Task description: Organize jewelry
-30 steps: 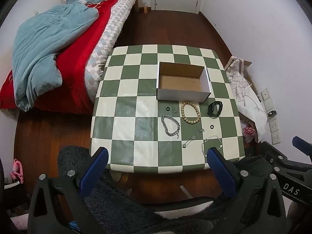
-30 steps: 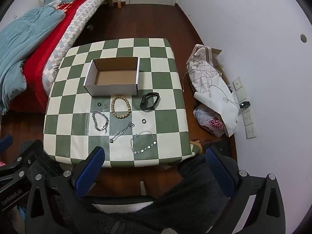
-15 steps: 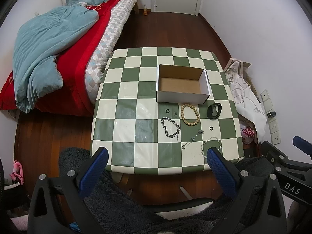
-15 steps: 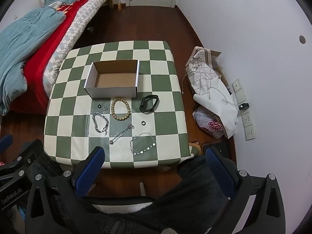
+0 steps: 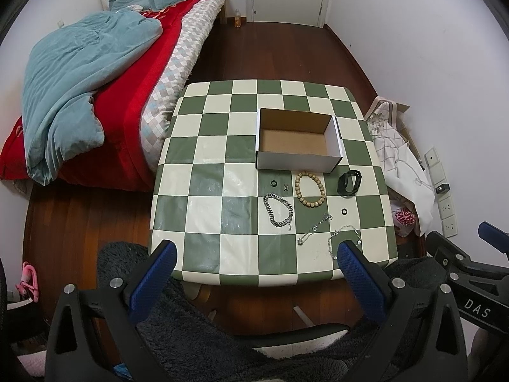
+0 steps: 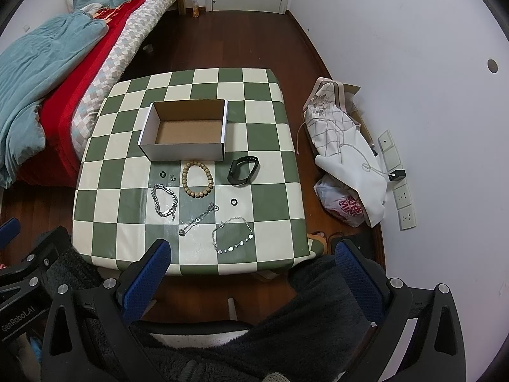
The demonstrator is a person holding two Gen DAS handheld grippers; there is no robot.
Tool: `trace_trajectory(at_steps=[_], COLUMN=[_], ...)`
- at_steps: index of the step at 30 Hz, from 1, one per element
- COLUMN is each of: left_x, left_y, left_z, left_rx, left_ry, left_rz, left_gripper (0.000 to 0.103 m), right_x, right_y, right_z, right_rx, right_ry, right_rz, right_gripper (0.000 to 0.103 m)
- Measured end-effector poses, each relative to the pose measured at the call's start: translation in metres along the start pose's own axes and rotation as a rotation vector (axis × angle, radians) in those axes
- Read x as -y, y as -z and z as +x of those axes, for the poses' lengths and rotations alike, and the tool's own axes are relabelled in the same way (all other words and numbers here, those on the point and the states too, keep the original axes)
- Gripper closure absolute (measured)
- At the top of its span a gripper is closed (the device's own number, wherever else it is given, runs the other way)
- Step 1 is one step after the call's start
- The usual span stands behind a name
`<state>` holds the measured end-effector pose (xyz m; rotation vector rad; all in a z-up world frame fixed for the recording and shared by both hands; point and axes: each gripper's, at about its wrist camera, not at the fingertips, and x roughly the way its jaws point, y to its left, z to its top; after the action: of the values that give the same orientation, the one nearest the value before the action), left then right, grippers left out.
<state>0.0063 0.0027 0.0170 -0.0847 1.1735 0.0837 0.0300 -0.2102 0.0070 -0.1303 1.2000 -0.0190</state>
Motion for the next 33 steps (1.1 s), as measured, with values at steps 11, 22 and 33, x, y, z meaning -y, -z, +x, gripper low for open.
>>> trace_trajectory(at_steps=[11,22,33], left_x=[-0.0006,-0.0021,-0.0026], left_y=[0.0014,0.0003,0.0007], left_z=[-0.0003,-0.0023,-0.0029], left_rx=[0.002,0.005,0.009], left_ry=[-0.002,0.002,0.002], left_rz=[0.001,0.002,0.000], left_gripper=[0.000,0.000,0.000], right_x=[-0.0011,-0.0028,-0.0031], right_y=[0.0007,-0.0041,-0.0067], right_z=[-0.0006,-0.0051,-0.0075], right_rx=[0.001,0.007,0.009], right_ry=[-0.001,0.001,0.000], right_rz=[0.003,0.001,-0.002], right_gripper=[0.000,0.000,0.000])
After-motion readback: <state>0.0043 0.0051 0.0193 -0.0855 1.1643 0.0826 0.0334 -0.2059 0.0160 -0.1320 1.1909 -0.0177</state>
